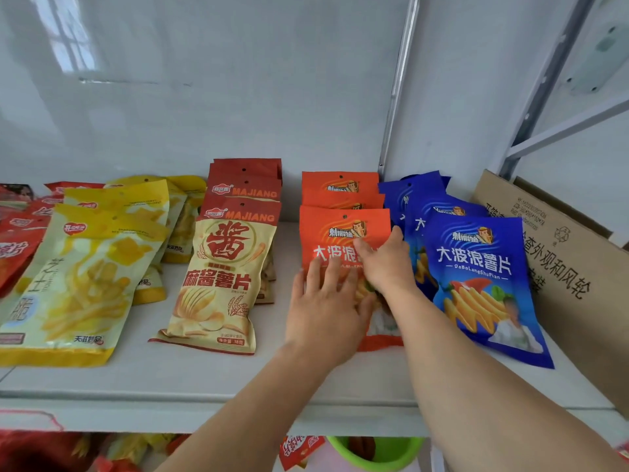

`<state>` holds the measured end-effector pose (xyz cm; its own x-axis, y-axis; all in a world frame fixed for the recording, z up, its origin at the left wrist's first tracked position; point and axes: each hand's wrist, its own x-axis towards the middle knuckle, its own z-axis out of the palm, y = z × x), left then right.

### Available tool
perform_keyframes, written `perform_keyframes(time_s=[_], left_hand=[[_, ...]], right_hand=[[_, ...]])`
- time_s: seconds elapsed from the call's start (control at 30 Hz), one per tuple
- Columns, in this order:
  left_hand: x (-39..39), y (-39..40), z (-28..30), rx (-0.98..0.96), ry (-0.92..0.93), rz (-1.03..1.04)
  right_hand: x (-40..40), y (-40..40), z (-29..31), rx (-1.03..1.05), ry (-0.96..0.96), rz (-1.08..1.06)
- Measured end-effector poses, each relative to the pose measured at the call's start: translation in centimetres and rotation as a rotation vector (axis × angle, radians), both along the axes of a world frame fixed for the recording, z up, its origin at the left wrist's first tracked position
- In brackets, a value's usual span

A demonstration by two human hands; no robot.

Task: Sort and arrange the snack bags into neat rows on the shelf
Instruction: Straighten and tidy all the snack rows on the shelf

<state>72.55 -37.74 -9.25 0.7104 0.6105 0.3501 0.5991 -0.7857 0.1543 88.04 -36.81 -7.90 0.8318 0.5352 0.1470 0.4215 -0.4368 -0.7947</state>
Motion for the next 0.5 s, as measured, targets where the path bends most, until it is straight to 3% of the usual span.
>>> perform_keyframes(time_s=[0.2, 0.37, 0.5], left_hand=[[-0.4, 0.0, -0.2, -0.044, 0.147, 0.001], [0.5, -0.6, -0.1, 0.001, 0.117, 0.05], [2.0, -0.7, -0.1, 0.016, 0.043, 0.088]], right_hand=[[1.0, -0.1, 2.1, -0.113, -0.358, 0.005], [3.4, 3.1, 4.6, -0.229, -0.663, 0.179], [4.6, 6.2, 5.0, -0.306, -0.747, 0.345]])
